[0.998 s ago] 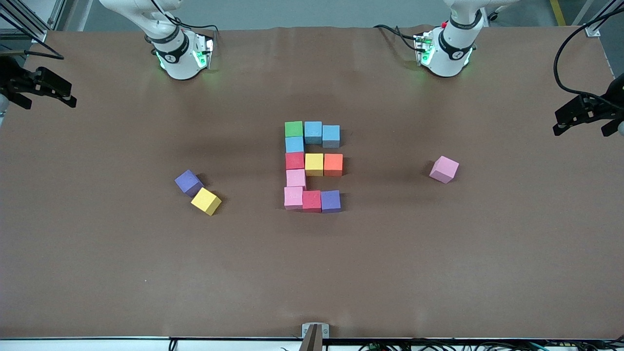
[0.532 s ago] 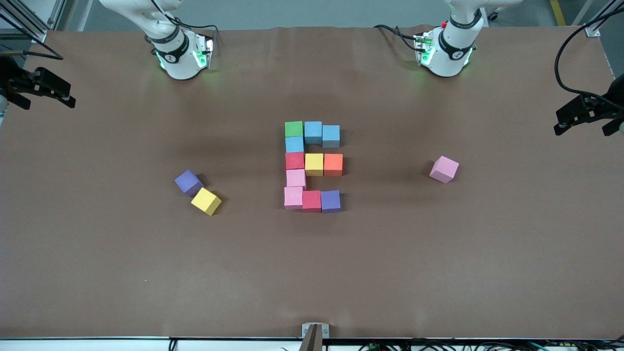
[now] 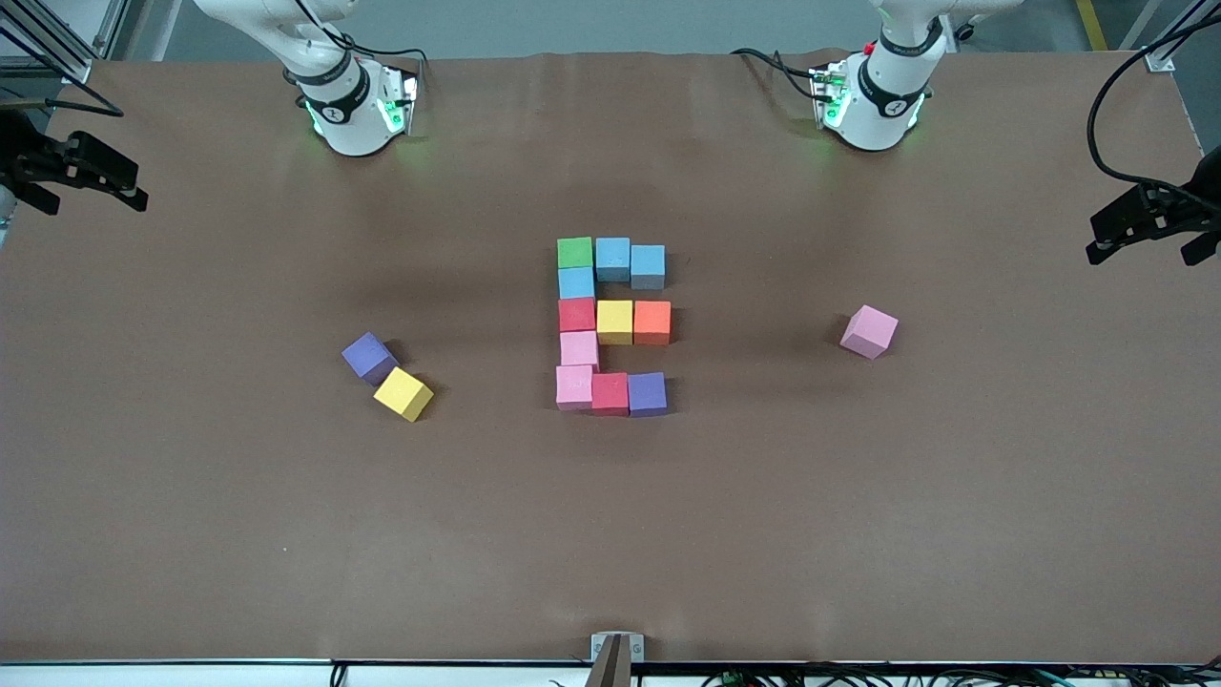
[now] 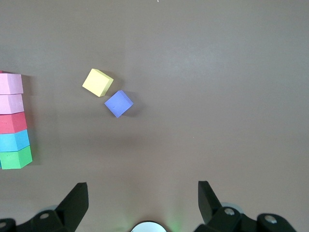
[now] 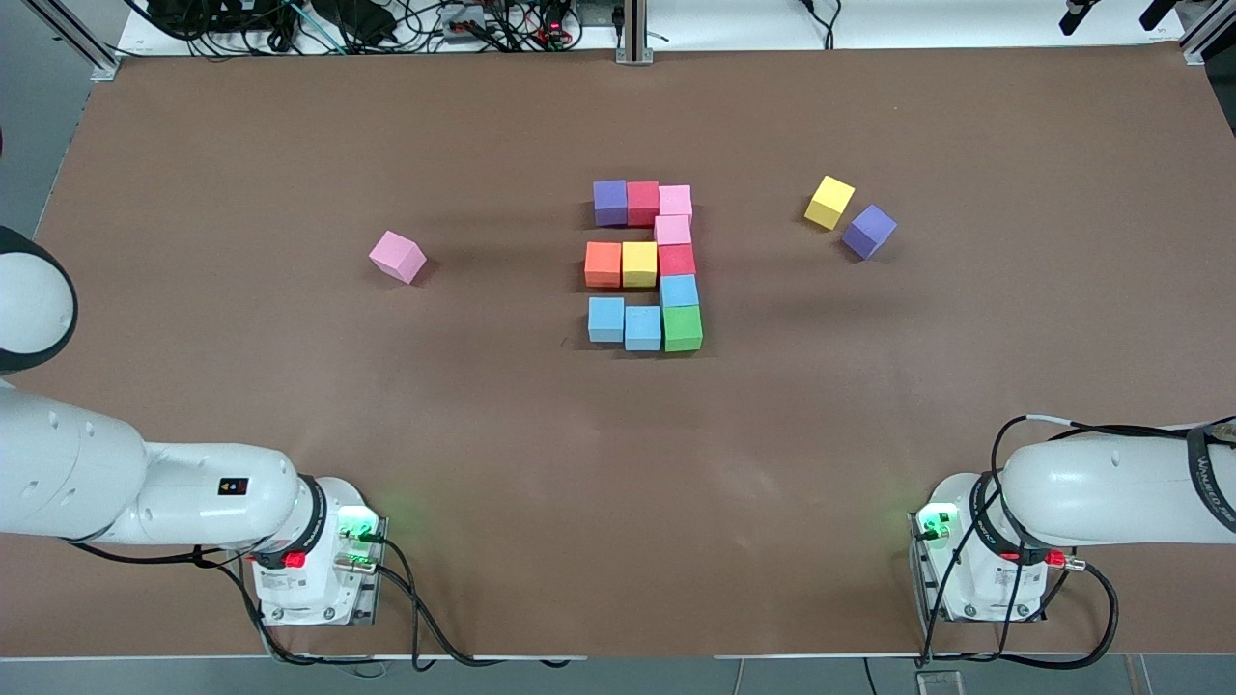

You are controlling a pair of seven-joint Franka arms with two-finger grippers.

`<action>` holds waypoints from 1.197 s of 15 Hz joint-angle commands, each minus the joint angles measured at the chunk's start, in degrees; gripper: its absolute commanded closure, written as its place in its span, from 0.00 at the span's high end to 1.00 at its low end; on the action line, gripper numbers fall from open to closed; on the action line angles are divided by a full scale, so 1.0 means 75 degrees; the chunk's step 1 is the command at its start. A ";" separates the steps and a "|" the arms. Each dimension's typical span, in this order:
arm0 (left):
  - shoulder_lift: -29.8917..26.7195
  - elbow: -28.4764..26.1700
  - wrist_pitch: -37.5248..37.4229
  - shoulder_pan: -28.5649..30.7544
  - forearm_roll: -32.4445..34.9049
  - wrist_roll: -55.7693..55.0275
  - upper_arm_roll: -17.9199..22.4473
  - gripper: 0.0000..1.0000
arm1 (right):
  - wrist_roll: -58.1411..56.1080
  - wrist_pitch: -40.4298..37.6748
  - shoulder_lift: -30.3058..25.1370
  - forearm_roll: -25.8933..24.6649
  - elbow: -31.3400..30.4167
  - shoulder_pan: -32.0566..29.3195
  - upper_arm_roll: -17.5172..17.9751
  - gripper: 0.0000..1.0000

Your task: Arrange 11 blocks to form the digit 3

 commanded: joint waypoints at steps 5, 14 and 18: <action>0.0051 0.0332 -0.0176 -0.0015 -0.0122 -0.0095 0.0085 1.00 | -0.0187 0.0011 -0.0183 -0.0059 -0.0159 -0.0007 -0.0017 1.00; 0.0063 0.0332 -0.0188 -0.0085 -0.0145 -0.0330 0.0038 1.00 | -0.0175 0.0010 -0.0183 -0.0048 -0.0147 0.0005 -0.0005 1.00; 0.0051 0.0332 -0.0188 -0.0073 -0.0145 -0.0354 0.0038 1.00 | -0.0175 -0.0001 -0.0171 -0.0048 -0.0147 -0.0007 -0.0005 1.00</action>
